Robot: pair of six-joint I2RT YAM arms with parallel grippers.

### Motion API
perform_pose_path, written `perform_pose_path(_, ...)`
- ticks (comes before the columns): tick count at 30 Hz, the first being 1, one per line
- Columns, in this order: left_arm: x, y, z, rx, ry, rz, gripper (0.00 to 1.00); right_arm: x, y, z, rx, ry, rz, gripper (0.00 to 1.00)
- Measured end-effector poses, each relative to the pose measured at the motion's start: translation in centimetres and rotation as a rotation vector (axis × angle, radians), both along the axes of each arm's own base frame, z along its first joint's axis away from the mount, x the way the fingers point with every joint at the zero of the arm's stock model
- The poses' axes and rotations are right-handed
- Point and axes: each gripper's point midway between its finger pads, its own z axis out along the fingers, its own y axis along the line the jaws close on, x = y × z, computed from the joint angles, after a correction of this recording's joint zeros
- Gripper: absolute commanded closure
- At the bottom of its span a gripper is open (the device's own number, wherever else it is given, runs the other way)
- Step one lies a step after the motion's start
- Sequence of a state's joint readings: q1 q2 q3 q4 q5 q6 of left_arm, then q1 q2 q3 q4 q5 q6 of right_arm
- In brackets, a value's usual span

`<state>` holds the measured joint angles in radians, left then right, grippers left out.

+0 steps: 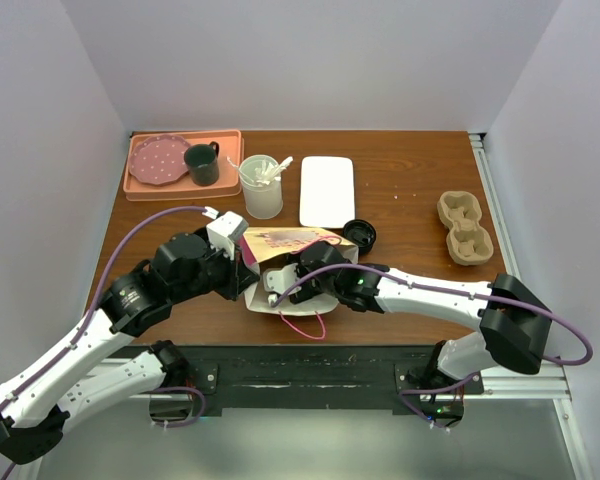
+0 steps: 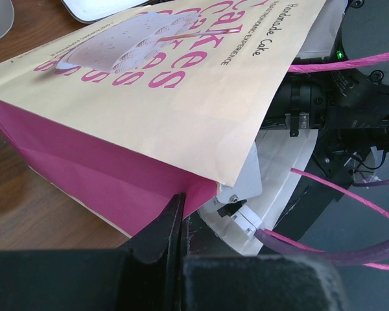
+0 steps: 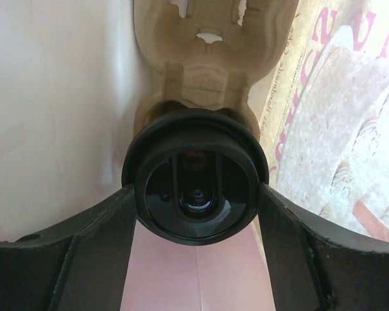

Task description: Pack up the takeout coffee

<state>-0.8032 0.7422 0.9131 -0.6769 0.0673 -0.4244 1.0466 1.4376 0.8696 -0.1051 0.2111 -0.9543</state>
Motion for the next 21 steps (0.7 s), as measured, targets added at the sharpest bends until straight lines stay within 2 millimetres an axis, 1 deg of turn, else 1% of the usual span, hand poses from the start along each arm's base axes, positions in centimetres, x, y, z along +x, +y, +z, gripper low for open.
perform_pose_path(11, -0.04, -0.04, 0.09, -0.005, 0.0, -0.001, 1.0, -0.07, -0.18, -0.04, -0.001, 0.011, -0.001, 0.25)
perform_pose_path(19, -0.08, -0.05, 0.12, -0.007, 0.0, -0.002, 1.0, -0.18, -0.26, -0.27, 0.0, 0.026, 0.0, 0.27)
perform_pose_path(21, -0.09, -0.06, 0.12, -0.007, 0.001, -0.003, 1.0, -0.17, -0.28, -0.26, 0.0, 0.028, -0.002, 0.27)
